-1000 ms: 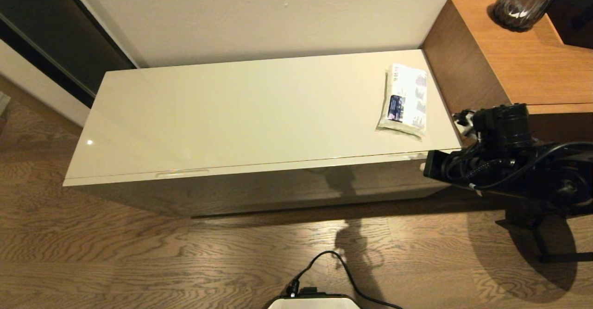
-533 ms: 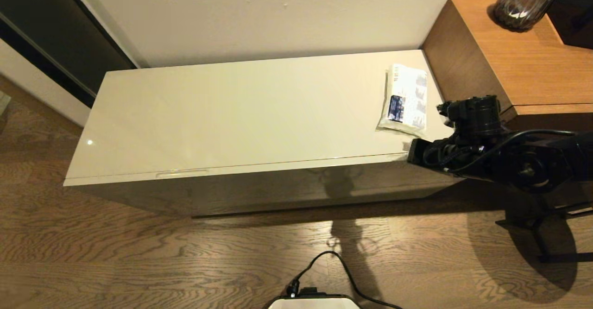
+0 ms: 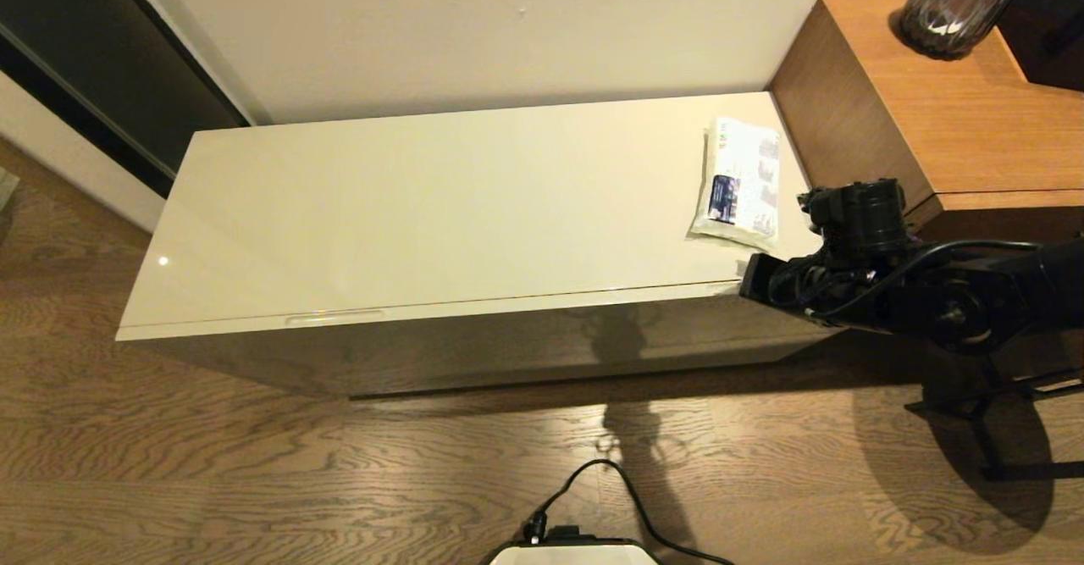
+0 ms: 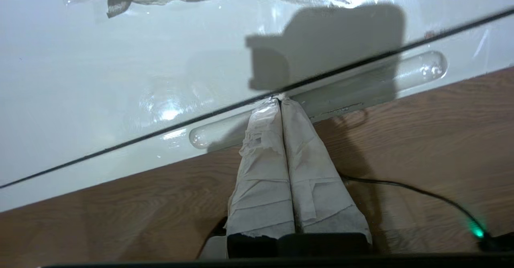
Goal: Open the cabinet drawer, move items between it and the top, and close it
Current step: Open the drawer
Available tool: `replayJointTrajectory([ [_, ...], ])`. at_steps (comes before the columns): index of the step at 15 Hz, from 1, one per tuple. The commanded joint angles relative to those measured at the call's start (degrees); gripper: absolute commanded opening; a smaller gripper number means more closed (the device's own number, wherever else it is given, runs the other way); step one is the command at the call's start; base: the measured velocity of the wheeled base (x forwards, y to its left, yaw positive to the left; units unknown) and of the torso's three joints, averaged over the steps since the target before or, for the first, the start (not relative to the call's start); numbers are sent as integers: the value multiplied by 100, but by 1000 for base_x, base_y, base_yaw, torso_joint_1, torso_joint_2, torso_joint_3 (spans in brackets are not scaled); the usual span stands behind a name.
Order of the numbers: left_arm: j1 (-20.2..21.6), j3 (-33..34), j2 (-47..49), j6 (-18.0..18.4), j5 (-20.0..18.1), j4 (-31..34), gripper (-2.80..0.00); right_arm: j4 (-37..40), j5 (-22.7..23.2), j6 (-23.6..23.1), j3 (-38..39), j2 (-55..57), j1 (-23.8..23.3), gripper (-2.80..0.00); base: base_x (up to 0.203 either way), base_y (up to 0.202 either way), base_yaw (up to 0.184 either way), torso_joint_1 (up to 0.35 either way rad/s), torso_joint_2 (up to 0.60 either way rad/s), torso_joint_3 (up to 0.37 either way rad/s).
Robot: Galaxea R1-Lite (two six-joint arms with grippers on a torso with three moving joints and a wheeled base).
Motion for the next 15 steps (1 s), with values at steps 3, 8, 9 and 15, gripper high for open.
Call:
replayJointTrajectory([
  [3, 4, 1, 0, -4, 2, -2, -280, 242, 49, 507, 828, -2, 13, -280, 0, 0, 0, 0, 0, 0],
  [8, 3, 1, 0, -4, 2, -2, -280, 306, 147, 998, 1659, -377, 100, -280, 0, 0, 0, 0, 0, 0],
  [9, 0, 1, 0, -4, 2, -2, -280, 378, 246, 1035, 1830, -648, 159, -280, 0, 0, 0, 0, 0, 0],
  [15, 4, 1, 0, -4, 2, -2, -280, 2451, 467, 1784, 2149, -3110, 722, -280, 0, 0, 0, 0, 0, 0],
])
